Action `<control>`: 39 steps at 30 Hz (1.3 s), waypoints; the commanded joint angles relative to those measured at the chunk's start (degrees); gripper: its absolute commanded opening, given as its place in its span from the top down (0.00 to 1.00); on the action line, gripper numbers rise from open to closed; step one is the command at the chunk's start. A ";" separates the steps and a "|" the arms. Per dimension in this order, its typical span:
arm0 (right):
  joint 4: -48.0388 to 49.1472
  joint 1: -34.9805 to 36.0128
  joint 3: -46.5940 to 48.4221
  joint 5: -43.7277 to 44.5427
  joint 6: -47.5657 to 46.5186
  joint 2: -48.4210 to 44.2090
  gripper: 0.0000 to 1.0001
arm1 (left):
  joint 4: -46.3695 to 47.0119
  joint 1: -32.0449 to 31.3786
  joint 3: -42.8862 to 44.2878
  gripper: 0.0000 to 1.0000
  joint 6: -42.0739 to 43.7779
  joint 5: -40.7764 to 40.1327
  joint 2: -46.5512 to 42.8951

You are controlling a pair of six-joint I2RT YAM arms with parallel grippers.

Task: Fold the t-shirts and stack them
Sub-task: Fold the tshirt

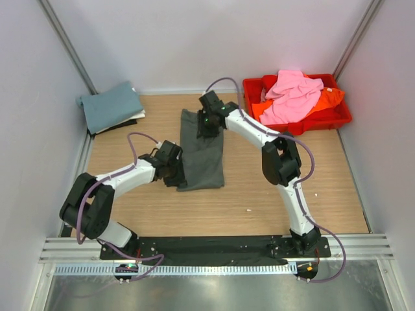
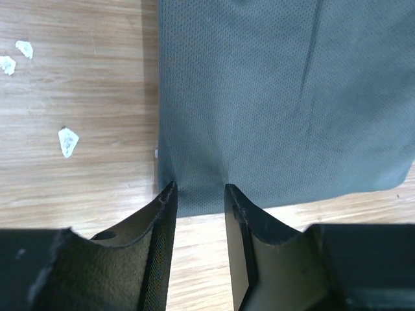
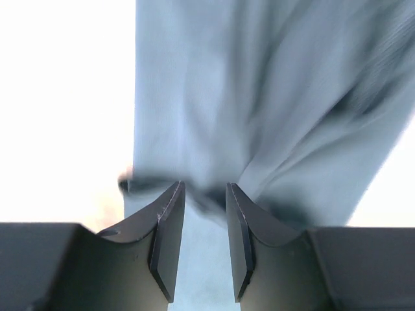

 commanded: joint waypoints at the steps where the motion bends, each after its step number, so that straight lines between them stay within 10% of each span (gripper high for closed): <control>1: -6.55 -4.77 11.55 2.19 -0.69 2.34 0.62 | -0.04 -0.22 0.21 0.63 -0.17 -0.37 -4.97; 4: -8.59 -5.92 14.22 2.01 -1.30 0.25 0.64 | -1.80 -0.22 -0.22 0.38 0.27 -1.43 -8.05; 8: 0.00 -5.84 -9.07 1.31 -0.78 -14.49 0.62 | -4.79 -0.13 -0.14 0.03 1.49 -6.78 -15.24; 13: 21.70 -5.75 -36.64 -12.81 5.54 -33.67 0.73 | -3.48 -0.04 0.65 0.05 2.64 -6.53 -16.76; 21: 43.85 -4.43 -55.04 -24.09 13.54 -32.38 0.88 | -0.58 -0.13 8.03 0.14 3.43 -2.84 -6.58; 36: 46.80 -3.73 -79.83 -14.60 18.39 -41.50 0.98 | 0.66 -0.13 4.88 0.21 3.43 0.68 -4.80; 39: 39.15 -3.46 -77.56 -13.90 15.15 -48.61 0.81 | -2.15 -0.22 4.17 0.20 3.17 -0.46 -9.27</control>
